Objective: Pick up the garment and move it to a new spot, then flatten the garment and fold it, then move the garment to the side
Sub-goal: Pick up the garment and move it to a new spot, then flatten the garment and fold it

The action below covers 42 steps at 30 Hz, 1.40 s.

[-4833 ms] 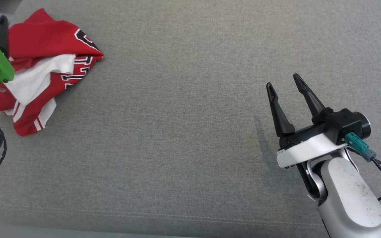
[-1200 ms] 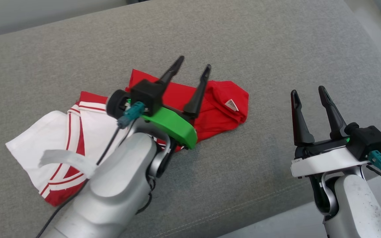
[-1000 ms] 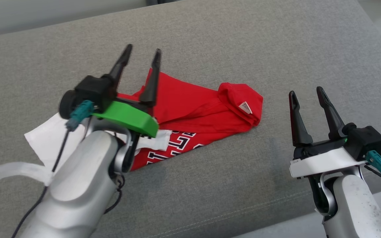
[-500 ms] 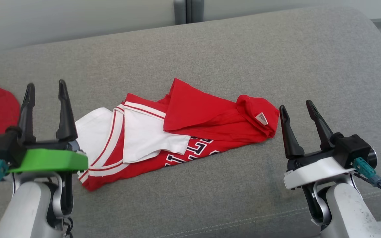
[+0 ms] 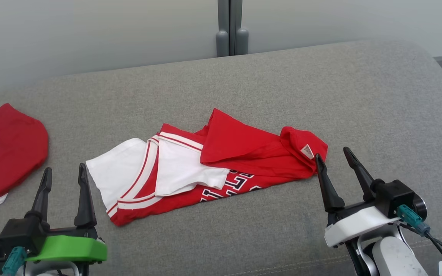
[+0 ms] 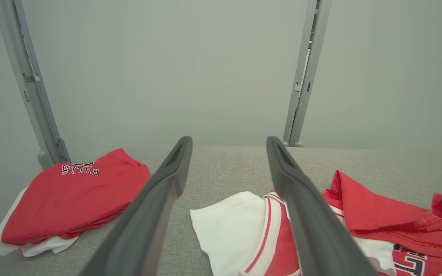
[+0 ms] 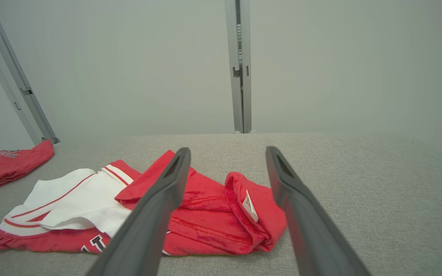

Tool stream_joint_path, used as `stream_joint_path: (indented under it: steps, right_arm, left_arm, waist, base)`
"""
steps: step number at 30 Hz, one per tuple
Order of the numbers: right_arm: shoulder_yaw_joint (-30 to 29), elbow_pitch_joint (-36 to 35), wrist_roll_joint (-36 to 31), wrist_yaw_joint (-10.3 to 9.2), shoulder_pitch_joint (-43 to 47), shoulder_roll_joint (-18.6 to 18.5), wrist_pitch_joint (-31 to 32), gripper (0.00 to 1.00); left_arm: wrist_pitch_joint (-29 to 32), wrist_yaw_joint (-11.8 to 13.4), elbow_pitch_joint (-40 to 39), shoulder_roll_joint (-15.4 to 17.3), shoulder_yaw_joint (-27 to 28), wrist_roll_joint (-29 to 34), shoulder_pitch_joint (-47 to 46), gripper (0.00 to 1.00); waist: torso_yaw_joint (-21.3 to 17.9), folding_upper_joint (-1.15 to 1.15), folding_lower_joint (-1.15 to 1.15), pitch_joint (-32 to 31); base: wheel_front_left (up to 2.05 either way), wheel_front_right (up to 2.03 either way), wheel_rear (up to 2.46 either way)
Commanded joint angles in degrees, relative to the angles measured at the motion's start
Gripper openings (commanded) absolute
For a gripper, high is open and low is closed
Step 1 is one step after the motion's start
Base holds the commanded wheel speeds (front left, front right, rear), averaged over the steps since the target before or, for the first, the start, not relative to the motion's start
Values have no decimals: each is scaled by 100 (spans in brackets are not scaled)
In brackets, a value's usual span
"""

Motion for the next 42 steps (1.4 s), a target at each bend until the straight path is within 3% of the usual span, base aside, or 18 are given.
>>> stream_joint_path:
  steps: [1, 10, 24, 31, 36, 42]
  right_arm:
    - [2, 4, 20, -2, 88, -6, -17, 100]
    - [-42, -33, -25, -2, 332, 23, 34, 100]
    - [-48, -158, -131, -2, 363, 42, 128, 100]
    - [92, -37, -109, -2, 168, -90, 233, 100]
    - [301, 401, -45, -2, -245, -322, 303, 100]
    - [482, 826, -68, -2, -633, -537, 271, 100]
  left_arm:
    - [-3, -31, -34, -5, 30, 47, 80, 100]
    - [-3, -91, 28, -38, 15, 97, 464, 100]
    - [5, -47, 97, -60, -19, 112, 316, 100]
    - [22, -76, 85, -95, -113, 136, 177, 100]
    - [14, -193, 76, -303, -370, 197, -171, 100]
    - [-2, -304, 176, -573, -539, 230, -453, 100]
  waist:
    - [12, 0, 0, -92]
    - [-34, 0, 0, -266]
    - [44, 0, 0, -241]
    - [369, 0, 0, -150]
    - [1027, 0, 0, 223]
    - [1498, 0, 0, 600]
  base:
    - [0, 0, 0]
    - [0, 0, 0]
    - [0, 0, 0]
    - [0, 0, 0]
    - [0, 0, 0]
    - [0, 0, 0]
